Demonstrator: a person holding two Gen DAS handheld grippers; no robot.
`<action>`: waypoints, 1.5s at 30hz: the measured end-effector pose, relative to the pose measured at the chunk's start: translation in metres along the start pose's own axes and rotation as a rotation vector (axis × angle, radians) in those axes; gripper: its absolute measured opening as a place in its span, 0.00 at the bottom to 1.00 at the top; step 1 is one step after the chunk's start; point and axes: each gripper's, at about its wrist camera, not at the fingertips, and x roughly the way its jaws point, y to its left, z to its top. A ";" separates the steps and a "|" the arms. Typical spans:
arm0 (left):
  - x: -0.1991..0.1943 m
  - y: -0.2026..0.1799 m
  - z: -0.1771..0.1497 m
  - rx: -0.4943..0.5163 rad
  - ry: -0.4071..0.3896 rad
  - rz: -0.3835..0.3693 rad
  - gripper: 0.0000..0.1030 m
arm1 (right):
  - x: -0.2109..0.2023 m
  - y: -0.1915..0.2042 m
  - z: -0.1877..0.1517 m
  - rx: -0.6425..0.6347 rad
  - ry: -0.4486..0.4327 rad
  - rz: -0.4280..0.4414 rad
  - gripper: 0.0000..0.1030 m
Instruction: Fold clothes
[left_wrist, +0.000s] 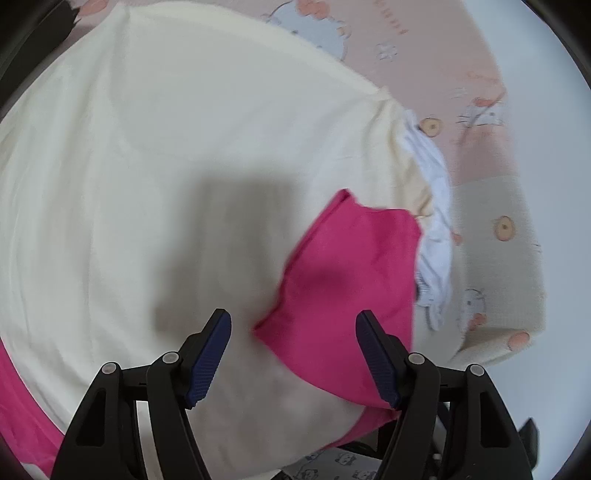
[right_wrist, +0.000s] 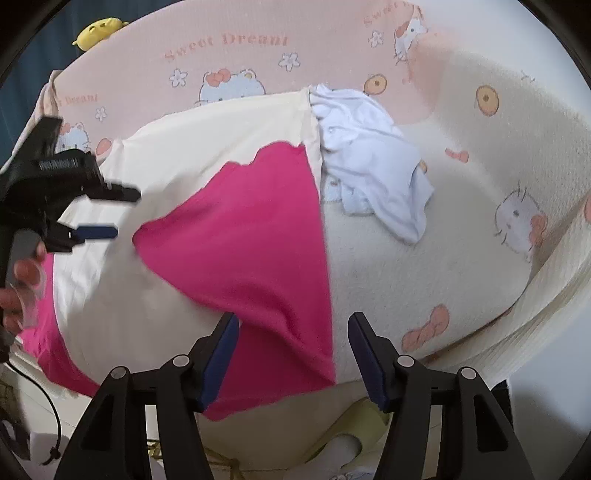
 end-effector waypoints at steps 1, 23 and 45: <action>0.002 0.001 0.001 0.000 -0.001 0.011 0.66 | 0.000 -0.002 0.006 0.013 0.003 0.001 0.59; 0.048 -0.077 0.077 0.340 0.002 0.068 0.66 | 0.069 -0.082 0.165 0.411 0.124 0.154 0.59; 0.113 -0.103 0.091 0.432 0.031 0.162 0.66 | 0.170 -0.081 0.201 0.554 0.377 0.136 0.53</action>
